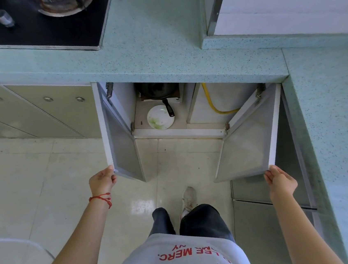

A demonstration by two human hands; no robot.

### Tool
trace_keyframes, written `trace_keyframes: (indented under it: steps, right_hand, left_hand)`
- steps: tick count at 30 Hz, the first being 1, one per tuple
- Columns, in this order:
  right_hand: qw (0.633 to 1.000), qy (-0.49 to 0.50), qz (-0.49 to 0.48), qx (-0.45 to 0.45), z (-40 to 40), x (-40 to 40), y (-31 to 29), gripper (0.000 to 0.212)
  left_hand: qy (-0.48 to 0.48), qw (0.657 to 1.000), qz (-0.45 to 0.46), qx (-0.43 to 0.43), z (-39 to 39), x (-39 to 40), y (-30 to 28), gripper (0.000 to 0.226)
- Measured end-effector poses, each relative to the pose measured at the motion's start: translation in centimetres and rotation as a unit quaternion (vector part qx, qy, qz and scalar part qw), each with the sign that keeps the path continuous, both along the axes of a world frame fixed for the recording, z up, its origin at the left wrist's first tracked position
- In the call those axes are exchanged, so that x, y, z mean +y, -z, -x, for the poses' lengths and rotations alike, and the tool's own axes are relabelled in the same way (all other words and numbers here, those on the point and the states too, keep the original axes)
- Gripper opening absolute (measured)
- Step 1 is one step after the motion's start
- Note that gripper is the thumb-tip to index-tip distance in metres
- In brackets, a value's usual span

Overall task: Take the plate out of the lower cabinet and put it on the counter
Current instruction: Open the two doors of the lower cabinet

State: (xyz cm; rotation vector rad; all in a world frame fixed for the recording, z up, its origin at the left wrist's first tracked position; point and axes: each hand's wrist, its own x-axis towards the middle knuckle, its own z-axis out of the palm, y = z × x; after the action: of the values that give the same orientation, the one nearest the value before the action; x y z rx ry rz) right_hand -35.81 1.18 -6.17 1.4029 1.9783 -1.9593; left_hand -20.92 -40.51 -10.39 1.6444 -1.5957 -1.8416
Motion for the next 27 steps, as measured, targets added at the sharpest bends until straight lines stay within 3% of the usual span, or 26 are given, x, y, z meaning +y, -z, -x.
trace_keyframes:
  steps: [3,6,9,14,17,20,24,27]
  right_hand:
    - [1.0,0.027,0.003,-0.007,-0.1,0.3,-0.5,0.007]
    - [0.998,0.055,0.011,-0.005,-0.2,0.7,-0.9,0.024]
    - [0.996,0.086,0.015,0.006,-0.5,0.8,-1.1,0.028]
    - [0.997,0.081,0.02,0.009,-2.2,-0.7,-0.7,0.031]
    - [1.0,-0.018,0.009,-0.016,-3.6,-3.2,0.1,0.031]
    - [0.988,-0.152,-0.029,-0.014,-4.8,-6.7,0.4,0.03]
    - [0.925,-0.358,-0.128,-0.001,-5.6,-10.8,0.2,0.031]
    - [0.857,-0.482,-0.18,0.023,-5.5,-12.7,0.2,0.035]
  left_hand:
    - [-0.01,1.0,-0.007,0.008,-0.3,-0.2,-0.1,0.024]
    - [-0.024,1.0,-0.016,0.01,-0.4,-0.2,-0.2,0.024]
    - [-0.058,0.998,-0.018,0.019,-0.6,-0.2,-0.2,0.028]
    - [-0.104,0.994,0.031,-0.009,-0.9,0.3,-0.8,0.019]
    - [-0.08,0.996,0.031,-0.02,-1.1,2.0,-1.1,0.01]
    - [0.012,0.996,0.08,-0.038,-1.3,4.0,-1.2,0.018]
    - [0.213,0.957,0.185,-0.073,-0.8,5.7,-1.8,0.03]
    - [0.345,0.901,0.249,-0.082,0.0,6.0,-1.8,0.039]
